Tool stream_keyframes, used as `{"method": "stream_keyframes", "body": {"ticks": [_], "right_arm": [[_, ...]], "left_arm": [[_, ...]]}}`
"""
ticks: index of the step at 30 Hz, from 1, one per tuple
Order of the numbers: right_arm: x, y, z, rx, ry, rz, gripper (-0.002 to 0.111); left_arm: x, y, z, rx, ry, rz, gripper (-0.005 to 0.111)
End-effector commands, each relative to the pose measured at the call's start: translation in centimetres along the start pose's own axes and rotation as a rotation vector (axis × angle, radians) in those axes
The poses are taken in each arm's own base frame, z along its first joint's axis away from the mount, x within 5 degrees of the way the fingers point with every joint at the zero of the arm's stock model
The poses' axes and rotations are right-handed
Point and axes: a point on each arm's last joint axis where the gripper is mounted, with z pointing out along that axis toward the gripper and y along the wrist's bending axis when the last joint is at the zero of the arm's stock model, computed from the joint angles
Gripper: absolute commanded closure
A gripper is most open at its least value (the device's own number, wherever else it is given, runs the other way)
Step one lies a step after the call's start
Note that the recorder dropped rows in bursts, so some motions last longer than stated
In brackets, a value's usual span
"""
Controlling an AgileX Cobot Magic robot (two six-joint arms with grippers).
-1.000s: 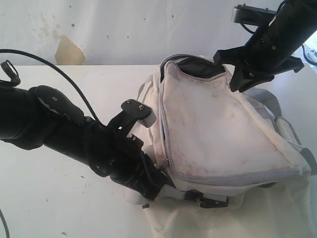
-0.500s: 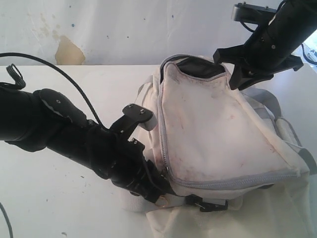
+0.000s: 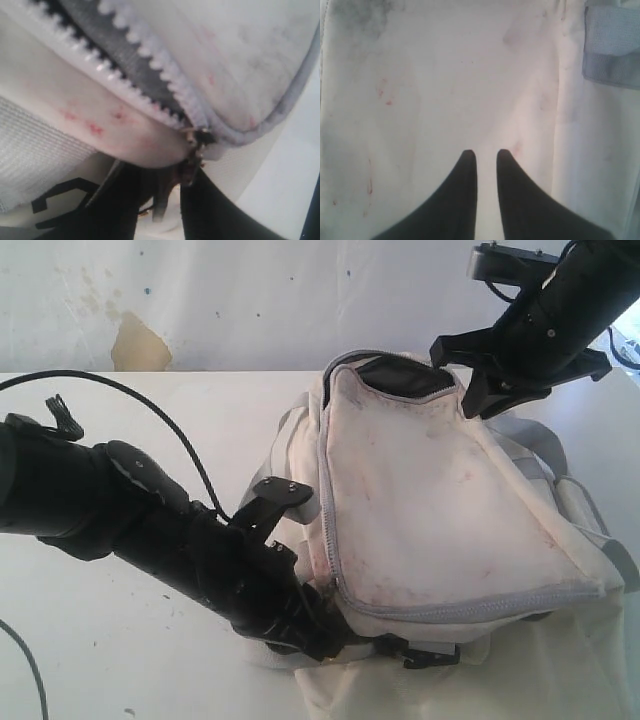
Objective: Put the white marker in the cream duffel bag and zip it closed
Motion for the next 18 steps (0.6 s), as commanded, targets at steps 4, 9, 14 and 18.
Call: {"method": "stream_keyframes", "body": {"ticks": [4, 9, 14, 18], "right_arm": [[0.0, -0.2, -0.3, 0.007, -0.012, -0.020, 0.095], [0.0, -0.2, -0.3, 0.007, -0.008, -0.020, 0.095], [0.4, -0.1, -0.3, -0.005, 0.028, -0.027, 0.095], [1.2, 0.4, -0.4, -0.063, 0.114, -0.083, 0.095]], "left_arm": [[0.0, -0.5, -0.2, 0.052, 0.013, -0.005, 0.106], [-0.1, -0.2, -2.8, 0.030, 0.027, 0.007, 0.106], [0.1, -0.6, -5.1, 0.097, 0.050, 0.033, 0.106], [-0.7, -1.0, -5.8, 0.127, 0.035, 0.050, 0.106]]}}
